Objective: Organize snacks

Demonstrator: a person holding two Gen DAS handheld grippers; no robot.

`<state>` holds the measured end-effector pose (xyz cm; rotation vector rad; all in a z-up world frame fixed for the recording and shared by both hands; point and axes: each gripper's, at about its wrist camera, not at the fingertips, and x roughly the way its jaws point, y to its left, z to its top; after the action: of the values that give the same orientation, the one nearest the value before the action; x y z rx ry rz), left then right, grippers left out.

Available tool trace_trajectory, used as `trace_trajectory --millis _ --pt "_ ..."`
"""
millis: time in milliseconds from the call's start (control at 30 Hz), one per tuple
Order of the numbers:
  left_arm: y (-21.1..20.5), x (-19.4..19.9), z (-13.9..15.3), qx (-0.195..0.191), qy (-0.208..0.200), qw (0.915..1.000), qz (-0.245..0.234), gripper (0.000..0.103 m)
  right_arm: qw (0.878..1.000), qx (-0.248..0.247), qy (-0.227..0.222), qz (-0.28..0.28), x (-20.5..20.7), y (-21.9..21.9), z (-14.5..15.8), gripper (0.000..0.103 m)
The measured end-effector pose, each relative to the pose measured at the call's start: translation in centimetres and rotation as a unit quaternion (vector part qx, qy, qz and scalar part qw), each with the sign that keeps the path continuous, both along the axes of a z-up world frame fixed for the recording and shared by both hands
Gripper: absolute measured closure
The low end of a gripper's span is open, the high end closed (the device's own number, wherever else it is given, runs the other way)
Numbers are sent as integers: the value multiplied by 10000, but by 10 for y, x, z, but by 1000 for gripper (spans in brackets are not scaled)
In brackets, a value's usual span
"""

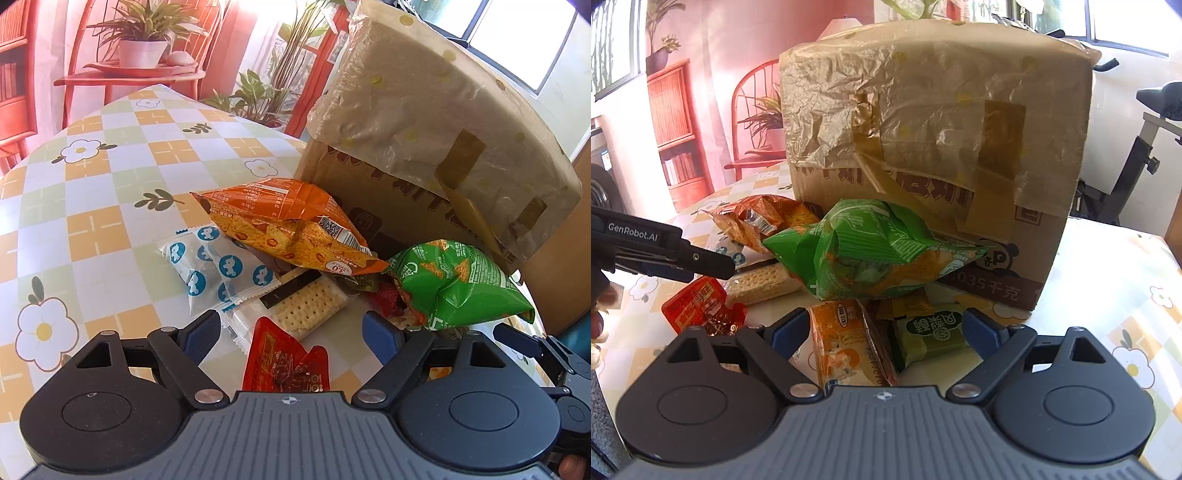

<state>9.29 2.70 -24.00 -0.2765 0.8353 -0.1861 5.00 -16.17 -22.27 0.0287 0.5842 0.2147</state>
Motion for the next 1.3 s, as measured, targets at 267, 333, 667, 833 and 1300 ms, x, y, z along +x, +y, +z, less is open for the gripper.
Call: trace_trajectory --millis 267,333,667,833,1300 --pt "-7 -9 -5 387 109 9987 -300 18 9995 -28 327 -26 3 -8 -8 87" --pt "-12 -14 -9 579 118 9973 -440 20 9994 15 328 -57 1 -11 -10 91" --pt "-18 -12 -21 855 95 9948 -539 34 9995 104 309 -53 -1 -11 -12 94" --pt "-19 -4 -23 805 41 9947 -640 17 9994 131 312 -85 -1 -12 -11 94" --pt "-29 -4 -19 1402 258 9871 -733 27 9995 145 286 -60 -3 -11 -10 94"
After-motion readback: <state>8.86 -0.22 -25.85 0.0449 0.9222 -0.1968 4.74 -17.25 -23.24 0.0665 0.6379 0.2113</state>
